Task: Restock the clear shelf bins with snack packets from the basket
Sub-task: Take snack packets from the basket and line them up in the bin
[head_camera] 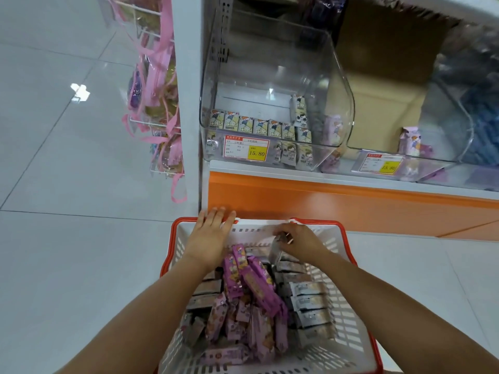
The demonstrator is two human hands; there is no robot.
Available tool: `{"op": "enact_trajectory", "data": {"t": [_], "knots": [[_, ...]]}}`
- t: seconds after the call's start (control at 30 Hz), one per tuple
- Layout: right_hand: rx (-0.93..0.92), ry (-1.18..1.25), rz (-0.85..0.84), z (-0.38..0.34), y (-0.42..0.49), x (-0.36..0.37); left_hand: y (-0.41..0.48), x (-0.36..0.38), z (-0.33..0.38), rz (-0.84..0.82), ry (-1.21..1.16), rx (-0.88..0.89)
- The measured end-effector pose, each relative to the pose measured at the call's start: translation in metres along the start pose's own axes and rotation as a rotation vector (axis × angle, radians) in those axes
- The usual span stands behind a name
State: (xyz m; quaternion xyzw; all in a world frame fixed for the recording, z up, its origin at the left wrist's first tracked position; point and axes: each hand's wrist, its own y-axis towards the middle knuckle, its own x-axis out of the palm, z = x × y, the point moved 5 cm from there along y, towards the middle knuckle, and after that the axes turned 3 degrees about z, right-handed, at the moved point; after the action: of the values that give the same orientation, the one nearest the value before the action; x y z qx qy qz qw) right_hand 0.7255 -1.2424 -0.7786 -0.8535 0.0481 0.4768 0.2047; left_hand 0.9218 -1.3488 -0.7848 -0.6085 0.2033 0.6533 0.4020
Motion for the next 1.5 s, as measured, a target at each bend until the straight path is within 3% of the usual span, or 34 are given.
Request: {"op": "enact_trajectory", "data": {"t": [0.13,0.23,0.33,0.4,0.5,0.67,0.93,1.13,1.27,1.37,1.5], "knots": [[-0.019,0.200,0.061,-0.031,-0.001,-0.025,-0.001,-0.019,0.004,-0.072,-0.036,0.006],[-0.058,0.330,0.136,-0.055,-0.008,-0.051,-0.002,-0.046,0.004,0.025,-0.191,-0.041],[-0.088,0.461,0.243,-0.071,-0.019,-0.078,-0.006,-0.073,0.002,0.095,-0.582,-0.274],[-0.116,0.526,0.299,-0.081,-0.027,-0.094,-0.007,-0.080,0.002,0.044,-0.960,-0.434],[-0.183,0.569,0.330,-0.097,-0.039,-0.110,-0.013,-0.094,0.014,-0.030,-1.440,-0.512],[-0.269,0.514,0.284,-0.124,-0.060,-0.117,-0.021,-0.127,0.028,0.214,-1.642,-0.552],[-0.320,0.333,0.431,-0.158,-0.071,-0.151,-0.027,-0.176,0.021,0.496,-1.454,-0.339],[-0.179,0.349,0.691,-0.156,-0.043,-0.195,-0.039,-0.219,0.012,0.895,-0.619,-0.005],[-0.012,0.299,0.750,-0.144,-0.002,-0.212,-0.022,-0.202,0.004,0.757,-0.252,0.105],[0.091,0.170,0.748,-0.141,0.032,-0.220,-0.009,-0.188,-0.001,0.651,-0.154,0.106],[0.200,0.022,0.714,-0.136,0.075,-0.223,0.000,-0.178,-0.004,0.795,-0.098,0.164]]}}
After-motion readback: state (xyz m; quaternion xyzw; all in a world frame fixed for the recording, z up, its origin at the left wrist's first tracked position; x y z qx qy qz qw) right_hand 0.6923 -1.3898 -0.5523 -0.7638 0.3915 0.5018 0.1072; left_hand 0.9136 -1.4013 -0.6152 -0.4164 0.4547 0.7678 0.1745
